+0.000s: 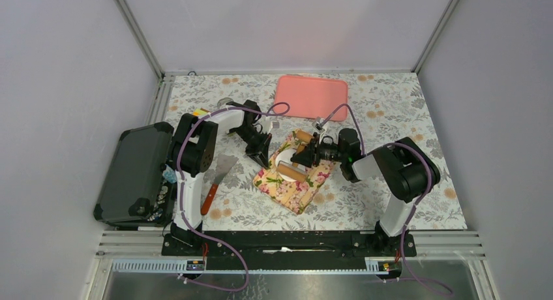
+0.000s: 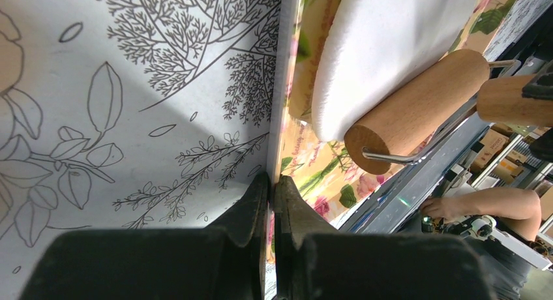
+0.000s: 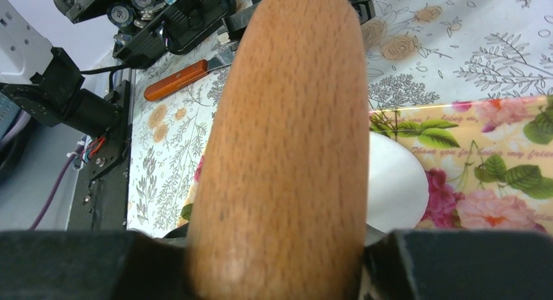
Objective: Roll out the dumpling wrappers from the dough
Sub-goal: Flatten out the dough on the work surface.
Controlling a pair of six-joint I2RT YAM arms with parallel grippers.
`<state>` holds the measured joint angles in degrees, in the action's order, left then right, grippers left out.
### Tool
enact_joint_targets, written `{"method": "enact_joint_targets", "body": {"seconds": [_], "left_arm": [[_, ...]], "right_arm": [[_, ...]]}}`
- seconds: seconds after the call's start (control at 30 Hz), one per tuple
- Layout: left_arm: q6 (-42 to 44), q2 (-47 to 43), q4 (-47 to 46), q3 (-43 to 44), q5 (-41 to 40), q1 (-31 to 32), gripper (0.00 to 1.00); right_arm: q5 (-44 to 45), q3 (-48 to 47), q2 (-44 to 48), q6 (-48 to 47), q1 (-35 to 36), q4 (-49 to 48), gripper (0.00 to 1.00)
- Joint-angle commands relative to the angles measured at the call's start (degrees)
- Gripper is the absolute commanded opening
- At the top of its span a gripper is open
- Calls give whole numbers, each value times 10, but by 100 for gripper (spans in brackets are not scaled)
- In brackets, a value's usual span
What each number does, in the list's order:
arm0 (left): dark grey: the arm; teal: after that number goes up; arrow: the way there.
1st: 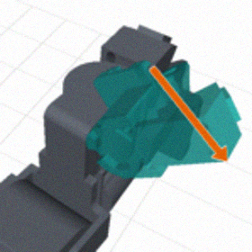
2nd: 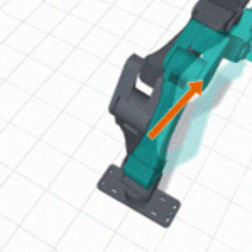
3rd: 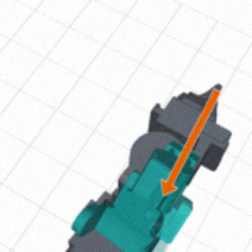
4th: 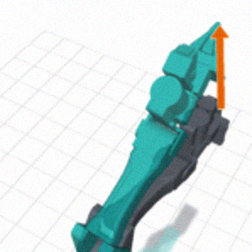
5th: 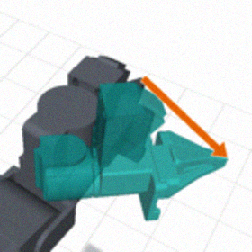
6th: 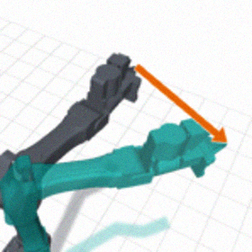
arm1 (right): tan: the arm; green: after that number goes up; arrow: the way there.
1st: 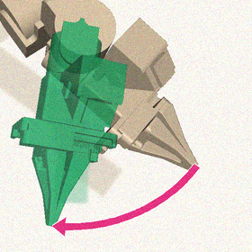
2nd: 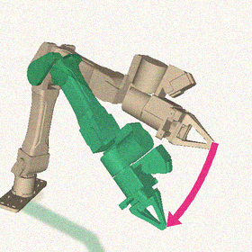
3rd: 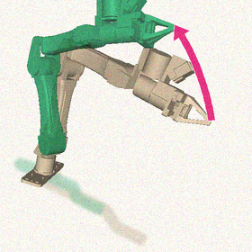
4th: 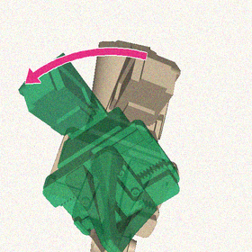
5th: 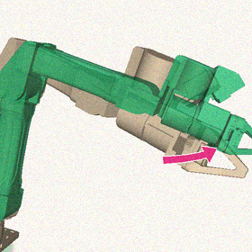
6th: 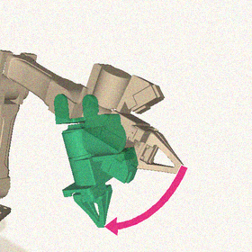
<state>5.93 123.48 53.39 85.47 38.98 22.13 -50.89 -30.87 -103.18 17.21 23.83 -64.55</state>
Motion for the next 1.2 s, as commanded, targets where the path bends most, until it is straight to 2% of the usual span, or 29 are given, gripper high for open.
{"method": "enact_joint_targets", "body": {"seconds": [0.0, 0.27, 0.5, 0.9, 1.17], "left_arm": [[1, 22, -49, -20, -98, -13, 0], [0, 24, -49, -19, -97, -13, 0], [-1, 25, -49, -19, -98, -14, 0], [-2, 24, -50, -20, -98, -14, 0], [-2, 23, -50, -20, -97, -14, 0]], "right_arm": [[9, 32, -19, -98, 27, 109, 0], [-19, 38, 1, -123, 49, 91, 0], [-42, 46, 26, -184, 68, 99, 0], [-74, 43, 42, -288, 96, 157, 0], [-82, 47, 88, -409, 114, 239, 0]]}}
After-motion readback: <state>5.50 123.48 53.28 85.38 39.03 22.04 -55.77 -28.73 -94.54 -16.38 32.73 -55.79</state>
